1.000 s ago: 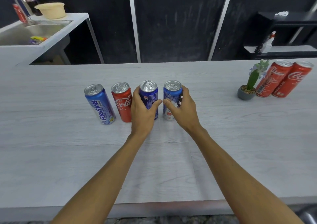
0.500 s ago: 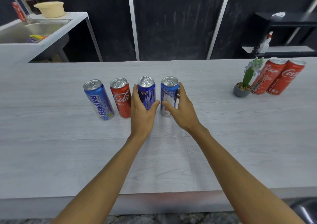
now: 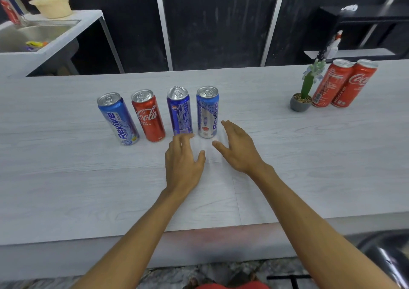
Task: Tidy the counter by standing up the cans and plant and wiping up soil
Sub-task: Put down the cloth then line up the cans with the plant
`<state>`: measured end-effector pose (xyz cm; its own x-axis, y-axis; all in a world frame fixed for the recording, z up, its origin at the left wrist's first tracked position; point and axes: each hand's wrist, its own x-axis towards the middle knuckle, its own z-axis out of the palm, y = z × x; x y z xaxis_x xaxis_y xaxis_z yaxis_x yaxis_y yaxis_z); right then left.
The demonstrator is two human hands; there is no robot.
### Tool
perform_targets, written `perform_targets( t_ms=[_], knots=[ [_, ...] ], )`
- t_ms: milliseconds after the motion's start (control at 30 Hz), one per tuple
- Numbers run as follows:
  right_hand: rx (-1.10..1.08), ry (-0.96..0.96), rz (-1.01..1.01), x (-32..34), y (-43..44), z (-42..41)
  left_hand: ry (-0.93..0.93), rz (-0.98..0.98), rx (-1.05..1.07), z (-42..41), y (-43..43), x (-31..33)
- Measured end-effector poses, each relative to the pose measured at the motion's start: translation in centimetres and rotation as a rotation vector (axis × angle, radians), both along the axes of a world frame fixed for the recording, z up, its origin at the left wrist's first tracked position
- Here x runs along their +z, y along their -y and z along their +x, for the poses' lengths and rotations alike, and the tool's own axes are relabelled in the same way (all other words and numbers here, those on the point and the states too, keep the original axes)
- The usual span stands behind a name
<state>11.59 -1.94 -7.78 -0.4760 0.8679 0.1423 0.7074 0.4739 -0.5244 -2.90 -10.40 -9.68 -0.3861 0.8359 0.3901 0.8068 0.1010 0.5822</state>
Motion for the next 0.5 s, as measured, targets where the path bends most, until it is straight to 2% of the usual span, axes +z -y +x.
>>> perform_targets(
  t_ms=[167, 333, 500],
  knots=[
    [-0.039, 0.169, -0.014, -0.4, -0.1, 2.3, -0.185, -0.166, -0.175, 2.3, -0.2, -0.1],
    [-0.089, 0.284, -0.036, -0.4, -0.3, 5.7, -0.261, -0.344, -0.318, 5.3, -1.6, 0.1],
    [-0.160, 0.351, -0.044, -0.3, -1.1, 9.7, -0.342, -0.438, -0.417, 8.6, -3.9, 0.6]
  ],
)
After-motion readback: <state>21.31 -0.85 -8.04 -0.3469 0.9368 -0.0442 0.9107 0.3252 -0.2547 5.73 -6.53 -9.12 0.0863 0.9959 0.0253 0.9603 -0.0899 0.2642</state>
